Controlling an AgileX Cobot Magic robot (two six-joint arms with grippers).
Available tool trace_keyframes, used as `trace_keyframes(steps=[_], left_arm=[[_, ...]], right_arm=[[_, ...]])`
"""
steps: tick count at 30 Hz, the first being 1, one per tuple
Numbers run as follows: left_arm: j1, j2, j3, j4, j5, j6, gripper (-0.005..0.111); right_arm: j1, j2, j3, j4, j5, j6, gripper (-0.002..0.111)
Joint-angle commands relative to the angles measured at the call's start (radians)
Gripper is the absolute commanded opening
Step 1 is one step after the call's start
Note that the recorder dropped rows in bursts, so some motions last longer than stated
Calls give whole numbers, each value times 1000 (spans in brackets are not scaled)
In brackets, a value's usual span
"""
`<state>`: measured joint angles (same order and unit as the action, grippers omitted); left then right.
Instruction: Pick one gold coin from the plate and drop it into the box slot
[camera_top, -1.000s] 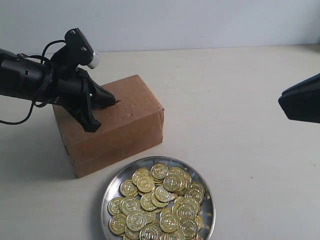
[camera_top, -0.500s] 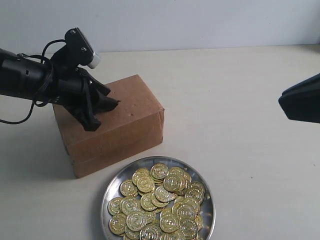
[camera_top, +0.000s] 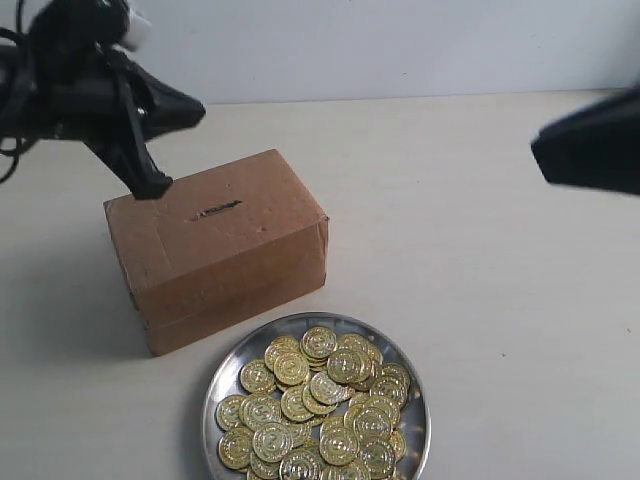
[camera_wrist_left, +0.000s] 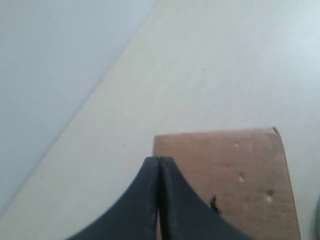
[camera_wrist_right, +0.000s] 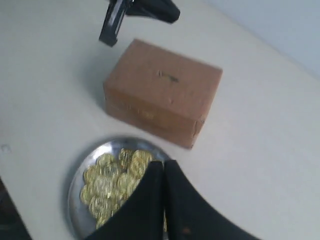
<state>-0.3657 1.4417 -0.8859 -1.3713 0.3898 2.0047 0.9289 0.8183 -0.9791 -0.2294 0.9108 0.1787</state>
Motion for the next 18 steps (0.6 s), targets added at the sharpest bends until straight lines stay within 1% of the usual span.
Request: trace_keyframes(steps=[1,4,7,12,18], left_arm=[[-3,-165,-1,-3,-22,-47,0],[-3,-267,-1,-3,-22,-52,0],[-3,-355,-1,-3,-22,-52,0],[-3,-460,-1,-3,-15,-50,0],[-3,-514,-1,-3,-15,-50,0]], right_arm=[[1,-4,-6,-30,-279,7,0],[1,-4,-6,16,-416,7,0],[1,-4,-6,31,-490,7,0],[1,-4,-6,32,-497,7,0],[1,-4,-6,38,-497,7,0]])
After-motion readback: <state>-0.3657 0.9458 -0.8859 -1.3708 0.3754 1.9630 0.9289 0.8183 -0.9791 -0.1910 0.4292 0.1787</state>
